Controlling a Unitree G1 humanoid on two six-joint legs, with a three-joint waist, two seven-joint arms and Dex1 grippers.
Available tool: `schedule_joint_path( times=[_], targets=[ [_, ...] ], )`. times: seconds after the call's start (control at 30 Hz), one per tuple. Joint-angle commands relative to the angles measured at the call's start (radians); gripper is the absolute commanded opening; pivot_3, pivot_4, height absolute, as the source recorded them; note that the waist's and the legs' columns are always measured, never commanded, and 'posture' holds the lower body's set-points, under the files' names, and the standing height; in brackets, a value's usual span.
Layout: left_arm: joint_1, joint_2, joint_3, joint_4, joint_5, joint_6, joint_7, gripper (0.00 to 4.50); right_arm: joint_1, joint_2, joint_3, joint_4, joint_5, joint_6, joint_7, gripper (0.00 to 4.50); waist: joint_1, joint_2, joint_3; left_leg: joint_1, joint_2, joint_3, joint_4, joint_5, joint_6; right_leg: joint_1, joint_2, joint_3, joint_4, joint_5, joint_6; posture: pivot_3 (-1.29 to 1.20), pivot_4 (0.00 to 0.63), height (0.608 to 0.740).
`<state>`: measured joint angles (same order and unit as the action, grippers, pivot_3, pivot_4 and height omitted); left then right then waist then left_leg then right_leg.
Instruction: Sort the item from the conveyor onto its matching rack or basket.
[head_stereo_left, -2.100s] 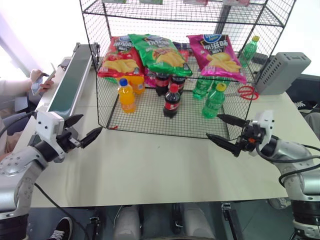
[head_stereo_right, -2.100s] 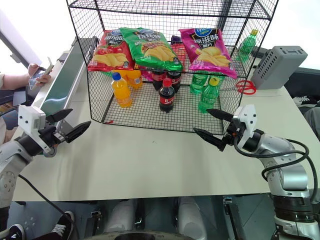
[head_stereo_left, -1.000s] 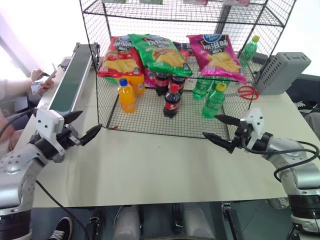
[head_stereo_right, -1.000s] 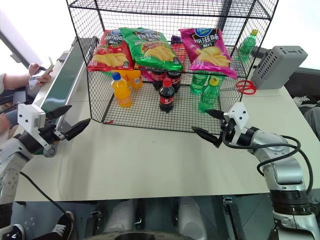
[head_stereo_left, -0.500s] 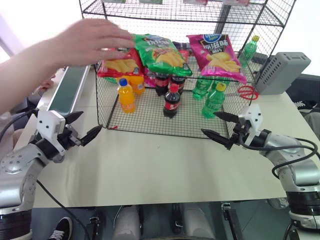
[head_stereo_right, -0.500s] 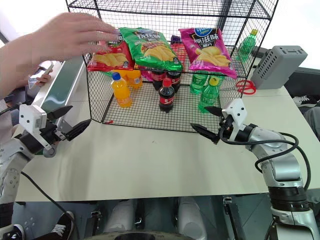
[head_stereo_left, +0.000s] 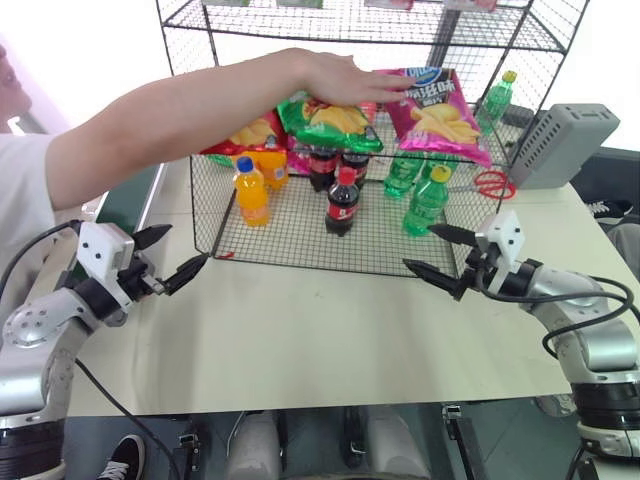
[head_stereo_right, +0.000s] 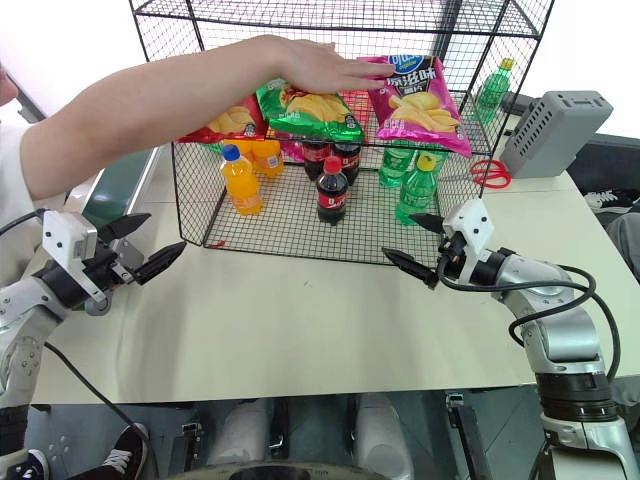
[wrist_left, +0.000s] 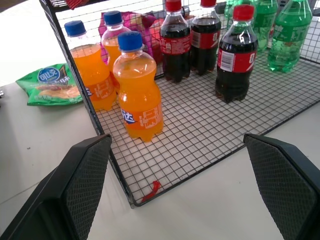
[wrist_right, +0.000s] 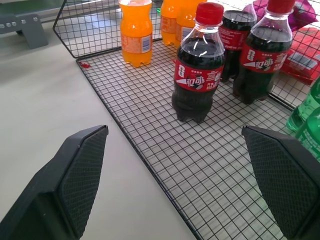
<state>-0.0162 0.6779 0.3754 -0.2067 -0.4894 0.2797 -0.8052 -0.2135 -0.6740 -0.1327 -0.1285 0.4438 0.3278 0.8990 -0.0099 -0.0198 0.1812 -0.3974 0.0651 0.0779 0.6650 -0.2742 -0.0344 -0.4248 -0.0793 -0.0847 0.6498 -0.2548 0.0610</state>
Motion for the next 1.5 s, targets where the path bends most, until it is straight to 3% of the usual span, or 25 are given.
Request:
schedule_joint_path(
  times=[0.03,1.5],
  targets=[
    [-0.007,0.011,0.023,-0.008,-0.016,-0.021,-0.014,4.5,-0.009,-0.002,-0.012,-0.015,0.002,-0.016,0.004,4.46,0.0,0.0,0.0,0.0,0.0,0.0,0.0,0.0,0.0,0.0,0.0,0.0,0.0,0.0,0.0,0.0,0.15,0.74],
    [0.019,0.011,0.03,-0.013,-0.031,-0.034,-0.06,4.5,-0.033,0.016,0.017,0.017,-0.045,-0.069,0.024,4.46,0.0,0.0,0.0,0.0,0.0,0.0,0.0,0.0,0.0,0.0,0.0,0.0,0.0,0.0,0.0,0.0,0.15,0.74]
  ],
)
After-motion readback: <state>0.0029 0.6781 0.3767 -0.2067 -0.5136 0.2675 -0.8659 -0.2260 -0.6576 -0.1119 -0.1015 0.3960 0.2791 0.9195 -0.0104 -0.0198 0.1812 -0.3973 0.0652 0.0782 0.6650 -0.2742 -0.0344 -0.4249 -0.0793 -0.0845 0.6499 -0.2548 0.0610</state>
